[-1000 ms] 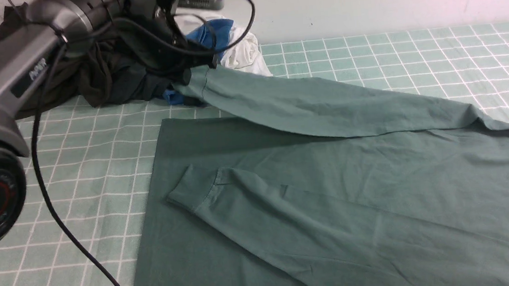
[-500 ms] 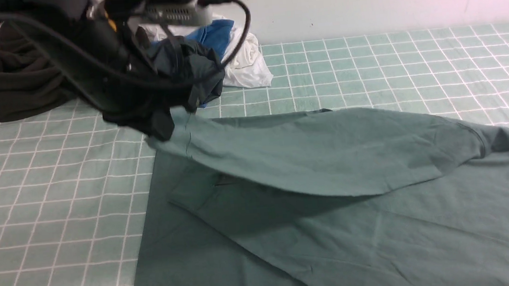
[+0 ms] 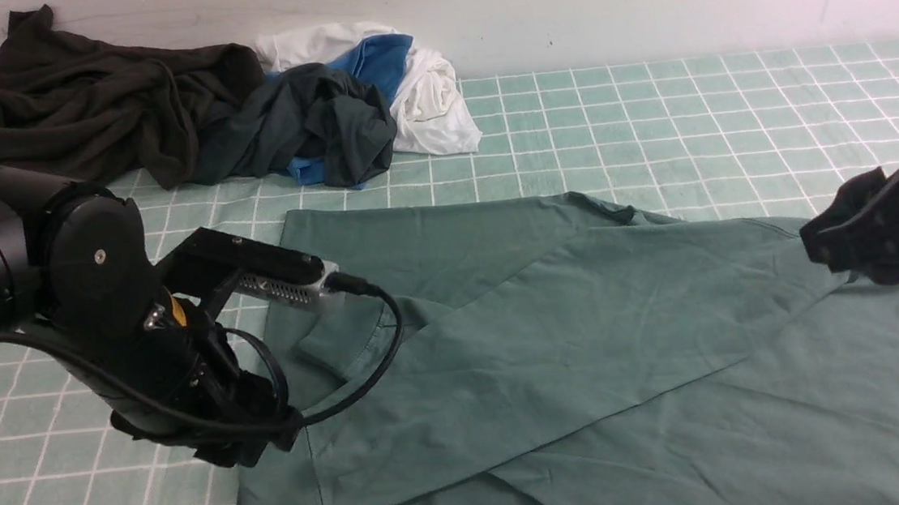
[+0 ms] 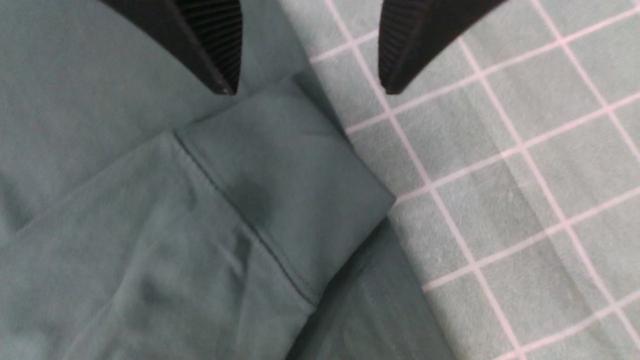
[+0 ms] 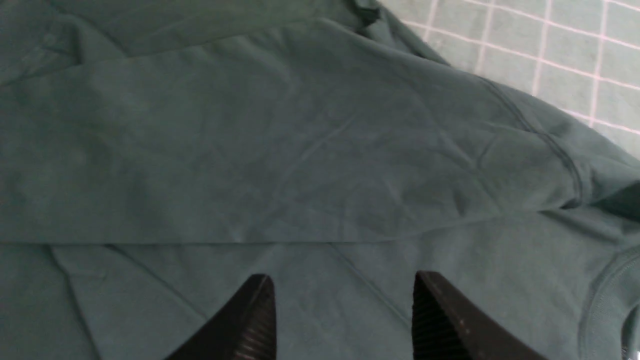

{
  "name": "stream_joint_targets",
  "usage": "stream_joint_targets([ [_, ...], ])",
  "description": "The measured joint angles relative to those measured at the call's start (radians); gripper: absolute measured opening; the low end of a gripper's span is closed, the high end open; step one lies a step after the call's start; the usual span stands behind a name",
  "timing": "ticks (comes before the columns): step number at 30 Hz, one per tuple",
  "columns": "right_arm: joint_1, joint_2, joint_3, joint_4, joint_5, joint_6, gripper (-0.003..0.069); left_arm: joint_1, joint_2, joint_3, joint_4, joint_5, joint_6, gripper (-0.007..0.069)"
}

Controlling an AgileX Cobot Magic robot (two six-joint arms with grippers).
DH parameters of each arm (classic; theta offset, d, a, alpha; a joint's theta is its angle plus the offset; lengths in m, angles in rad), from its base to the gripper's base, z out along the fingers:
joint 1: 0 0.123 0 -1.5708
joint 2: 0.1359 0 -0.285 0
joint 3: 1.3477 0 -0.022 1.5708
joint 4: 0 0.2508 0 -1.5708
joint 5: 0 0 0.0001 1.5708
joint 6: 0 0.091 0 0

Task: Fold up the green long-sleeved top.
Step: Use the left arm to drag and drop the cuff onto the cuff closest to the left arm, then use both arms simultaneously to clamp the lower edge of the clothing fabric

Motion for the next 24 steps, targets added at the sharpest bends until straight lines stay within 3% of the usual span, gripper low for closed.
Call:
stream_joint_targets([
  [3, 0.065, -0.02, -0.011, 0.0, 0.051, -0.014, 0.0355, -0.023, -0.021, 0.001, 0.012, 0.078, 0.032, 0.043],
  [5, 0.157, -0.046, -0.014, 0.0, 0.158, -0.023, 0.0355, -0.108, -0.064, 0.023, 0.007, 0.151, 0.063, 0.0449],
  [11, 0.279, -0.063, -0.014, 0.004, 0.326, -0.037, 0.0355, -0.319, -0.106, 0.185, -0.009, 0.176, 0.198, 0.0451],
  [16, 0.3, -0.064, -0.014, 0.003, 0.334, -0.042, 0.0355, -0.417, -0.089, 0.359, -0.009, -0.016, 0.264, 0.0451],
  [20, 0.301, -0.064, -0.014, 0.003, 0.335, -0.044, 0.0355, -0.421, -0.049, 0.43, 0.004, -0.168, 0.269, 0.0451],
  [24, 0.304, -0.064, -0.014, 0.003, 0.335, -0.051, 0.0355, -0.421, -0.012, 0.432, 0.01, -0.197, 0.269, 0.0434],
])
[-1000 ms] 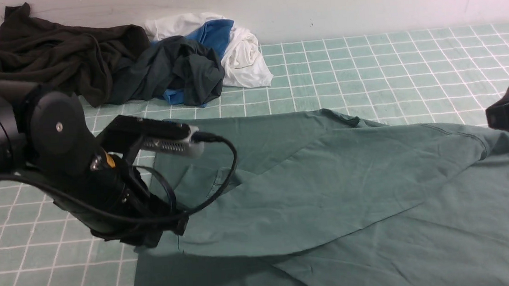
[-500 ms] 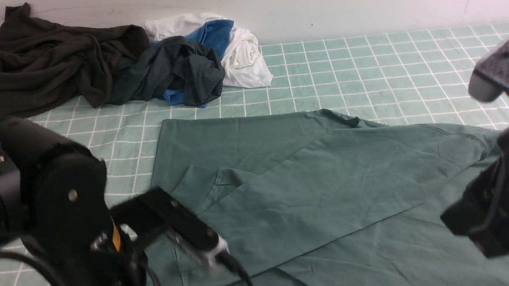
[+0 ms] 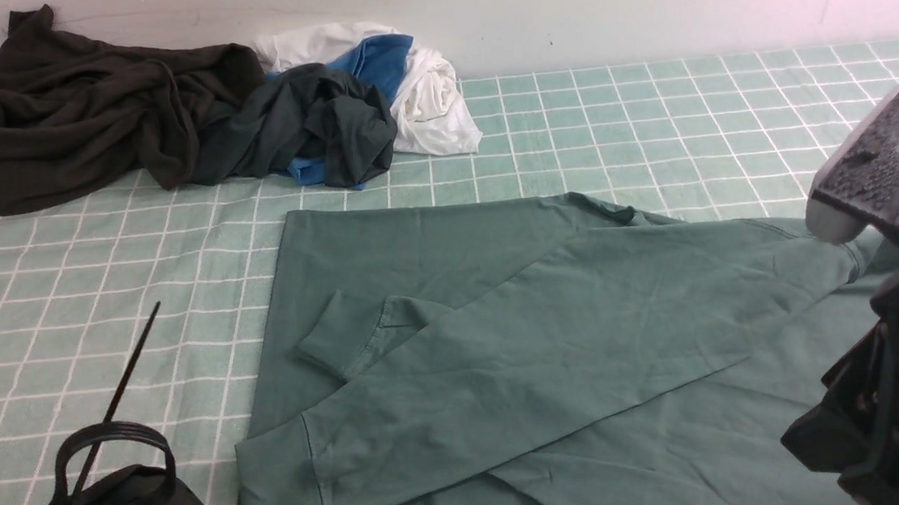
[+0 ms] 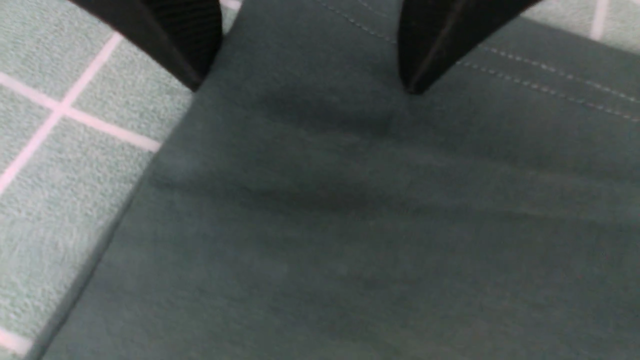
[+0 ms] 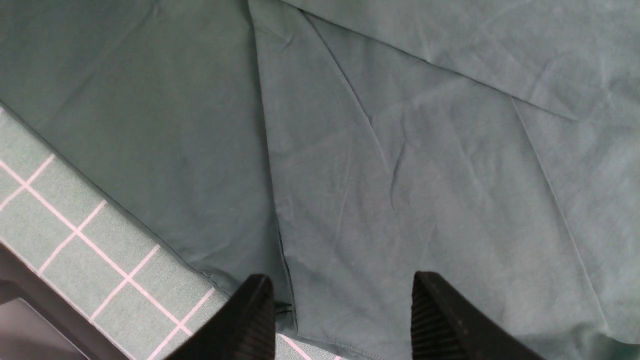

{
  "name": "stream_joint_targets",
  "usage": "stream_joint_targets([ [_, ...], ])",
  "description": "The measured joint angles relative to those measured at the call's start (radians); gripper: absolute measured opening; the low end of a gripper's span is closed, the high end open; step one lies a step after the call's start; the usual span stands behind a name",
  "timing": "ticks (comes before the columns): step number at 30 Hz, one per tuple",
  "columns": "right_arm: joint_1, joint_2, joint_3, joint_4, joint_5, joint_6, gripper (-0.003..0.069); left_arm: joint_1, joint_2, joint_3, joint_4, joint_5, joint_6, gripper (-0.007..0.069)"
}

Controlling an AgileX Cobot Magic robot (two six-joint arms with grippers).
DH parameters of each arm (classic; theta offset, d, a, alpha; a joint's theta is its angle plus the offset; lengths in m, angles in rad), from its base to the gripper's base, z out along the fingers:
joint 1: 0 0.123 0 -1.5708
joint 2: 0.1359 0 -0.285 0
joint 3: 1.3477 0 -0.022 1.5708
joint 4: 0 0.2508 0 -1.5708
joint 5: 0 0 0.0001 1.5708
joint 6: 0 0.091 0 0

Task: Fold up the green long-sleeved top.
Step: Use both arms simultaneously to clamp the lower edge of the clothing fabric

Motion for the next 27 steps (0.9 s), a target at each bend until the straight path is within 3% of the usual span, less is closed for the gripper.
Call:
stream_joint_targets([
  [1, 0.0, 0.0, 0.0, 0.0, 0.001, 0.0, 0.0355, 0.0, 0.001, -0.001, 0.0, 0.0, 0.0, 0.0434],
  [5, 0.0, 0.0, 0.0, 0.0, 0.0, -0.008, 0.0355, 0.0, 0.008, -0.006, -0.001, 0.005, -0.006, 0.0316],
  [9, 0.0, 0.0, 0.0, 0.0, 0.0, -0.011, 0.0355, 0.0, -0.01, -0.004, 0.0, 0.001, -0.037, 0.0094],
  [11, 0.0, 0.0, 0.0, 0.0, 0.0, -0.011, 0.0355, 0.0, -0.03, -0.003, 0.001, 0.006, -0.04, 0.0036],
  [17, 0.0, 0.0, 0.0, -0.001, 0.0, -0.011, 0.0355, 0.0, -0.102, -0.003, 0.001, 0.032, -0.051, 0.0006],
  [21, 0.0, 0.0, 0.0, -0.009, 0.0, -0.019, 0.0355, 0.0, -0.157, -0.003, 0.028, 0.065, -0.14, 0.0006],
  [24, 0.0, 0.0, 0.0, 0.002, 0.0, -0.064, 0.0355, 0.0, -0.201, -0.003, 0.068, 0.116, -0.202, 0.0006],
  [27, 0.0, 0.0, 0.025, 0.049, -0.001, -0.197, 0.0355, 0.0, -0.278, -0.001, 0.14, 0.257, -0.247, 0.0006],
])
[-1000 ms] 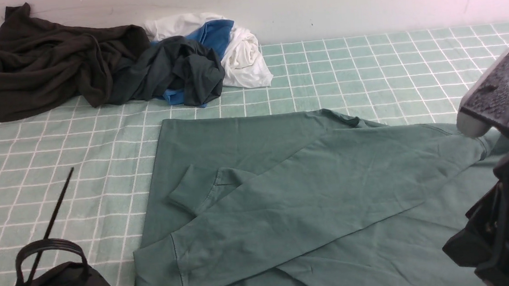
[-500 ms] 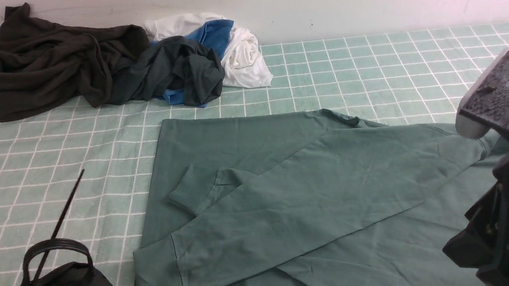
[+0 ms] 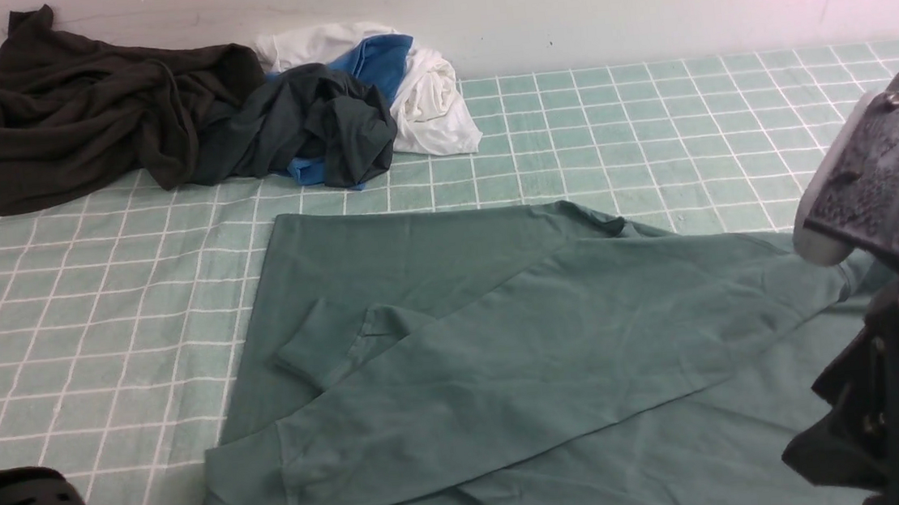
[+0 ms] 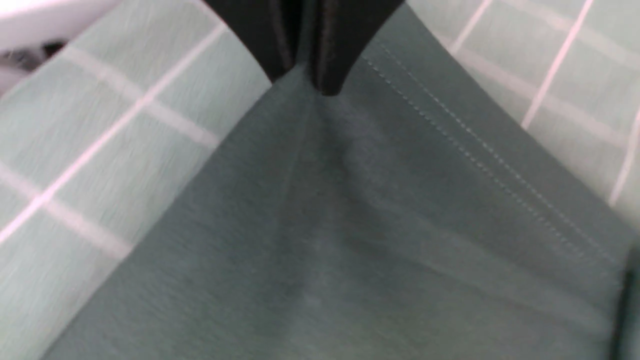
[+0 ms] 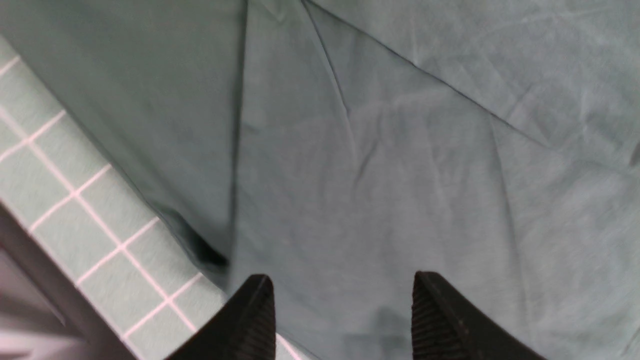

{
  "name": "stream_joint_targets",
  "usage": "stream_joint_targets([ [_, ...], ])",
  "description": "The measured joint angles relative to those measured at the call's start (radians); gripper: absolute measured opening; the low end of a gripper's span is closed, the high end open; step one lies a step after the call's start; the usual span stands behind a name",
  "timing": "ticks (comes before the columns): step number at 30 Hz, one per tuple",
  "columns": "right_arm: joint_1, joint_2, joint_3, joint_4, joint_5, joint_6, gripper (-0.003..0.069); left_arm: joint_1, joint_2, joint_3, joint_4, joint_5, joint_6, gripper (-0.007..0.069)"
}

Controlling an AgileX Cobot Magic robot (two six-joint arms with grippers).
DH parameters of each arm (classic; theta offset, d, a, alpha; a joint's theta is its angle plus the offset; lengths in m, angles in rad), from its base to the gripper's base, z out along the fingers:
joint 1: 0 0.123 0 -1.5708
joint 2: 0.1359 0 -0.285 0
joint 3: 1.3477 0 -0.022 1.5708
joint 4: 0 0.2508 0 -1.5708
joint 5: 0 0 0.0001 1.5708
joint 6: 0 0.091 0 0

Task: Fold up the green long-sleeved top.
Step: Use both arms simultaneously to clamp the lower edge of the clothing fabric

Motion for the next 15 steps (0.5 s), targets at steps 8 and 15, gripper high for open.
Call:
stream_joint_targets([
  [8, 0.004, 0.0, 0.293, 0.044, -0.03, -0.207, 0.0355, 0.0, -0.062, 0.008, 0.033, 0.126, -0.007, 0.0006],
  [15, 0.072, 0.0, 0.524, 0.044, -0.28, -0.365, 0.0356, 0.0, -0.062, 0.008, 0.034, 0.102, -0.01, 0.0006],
])
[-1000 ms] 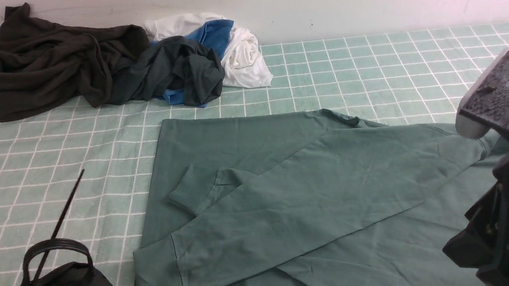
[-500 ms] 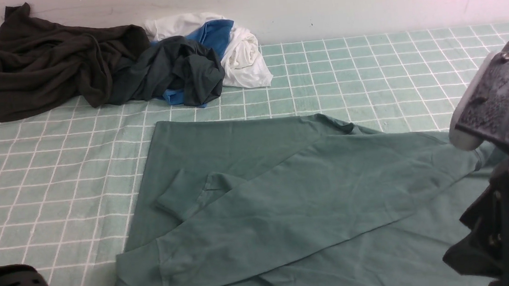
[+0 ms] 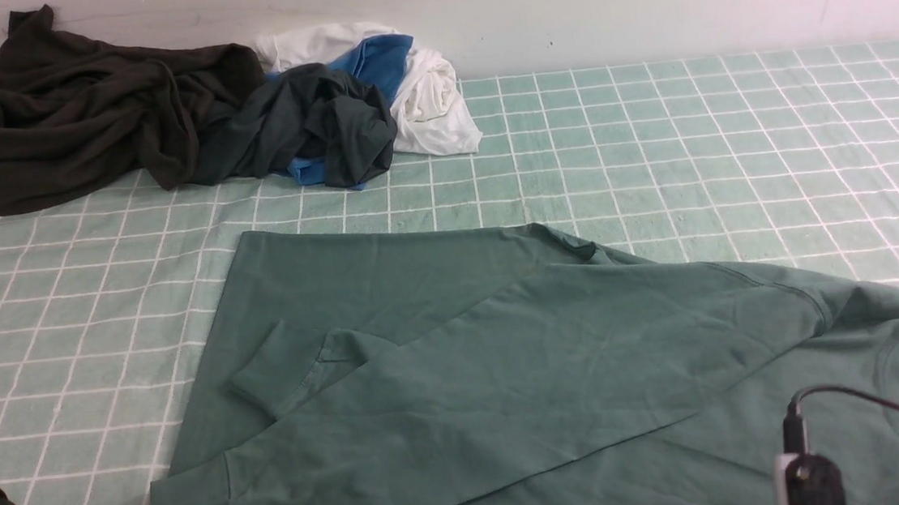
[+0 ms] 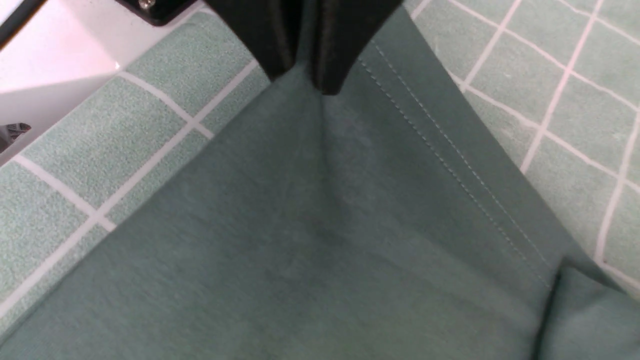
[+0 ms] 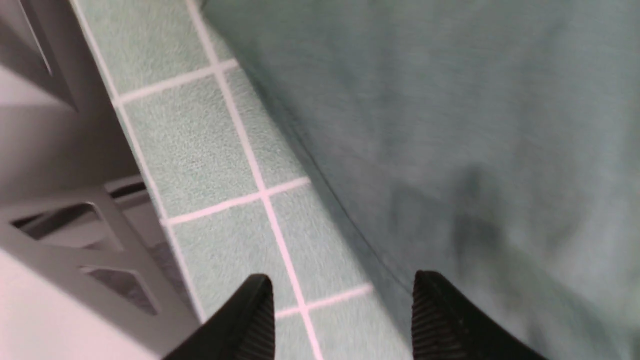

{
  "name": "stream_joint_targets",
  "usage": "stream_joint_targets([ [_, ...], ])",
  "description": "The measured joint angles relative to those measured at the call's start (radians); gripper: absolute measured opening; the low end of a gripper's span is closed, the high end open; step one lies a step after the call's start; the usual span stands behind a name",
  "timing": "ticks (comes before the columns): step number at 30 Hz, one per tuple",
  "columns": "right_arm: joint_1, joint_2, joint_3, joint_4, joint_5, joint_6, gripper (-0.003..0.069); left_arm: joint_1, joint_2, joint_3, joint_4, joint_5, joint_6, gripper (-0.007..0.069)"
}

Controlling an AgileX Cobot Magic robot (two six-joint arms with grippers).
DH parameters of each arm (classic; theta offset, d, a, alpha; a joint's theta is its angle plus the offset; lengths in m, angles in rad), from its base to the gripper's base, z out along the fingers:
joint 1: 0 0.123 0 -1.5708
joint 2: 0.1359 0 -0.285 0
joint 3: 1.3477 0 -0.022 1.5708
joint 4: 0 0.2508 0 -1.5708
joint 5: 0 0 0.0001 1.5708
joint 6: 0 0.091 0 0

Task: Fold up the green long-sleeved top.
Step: Use both arms simultaneously to clamp the lower edge of the clothing fabric

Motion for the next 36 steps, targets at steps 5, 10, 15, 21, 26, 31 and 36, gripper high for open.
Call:
stream_joint_targets([
  [5, 0.041, 0.055, 0.085, -0.069, -0.164, -0.048, 0.0356, 0.0, 0.0, 0.0, 0.0, -0.023, -0.005, 0.0006],
  [10, 0.041, 0.121, 0.088, -0.132, -0.22, -0.042, 0.0356, 0.0, 0.0, 0.0, 0.001, -0.031, -0.005, 0.0006],
  [15, 0.041, 0.198, 0.084, -0.18, -0.251, -0.006, 0.0356, 0.0, 0.0, 0.0, 0.001, -0.043, -0.005, 0.0006],
  [21, 0.045, 0.224, 0.05, -0.192, -0.22, 0.015, 0.0285, 0.0, 0.0, 0.0, 0.0, -0.037, -0.005, 0.0006],
  [26, 0.045, 0.227, 0.002, -0.218, -0.187, 0.02, 0.0185, 0.0, 0.0, 0.0, -0.003, -0.016, -0.005, 0.0006],
  [31, 0.045, 0.227, -0.02, -0.249, -0.161, 0.026, 0.0057, 0.0, 0.0, 0.0, -0.002, -0.01, -0.005, 0.0006],
  [36, 0.045, 0.227, -0.116, -0.321, -0.006, 0.097, 0.001, 0.0, 0.0, -0.047, -0.002, 0.056, -0.034, 0.0006],
])
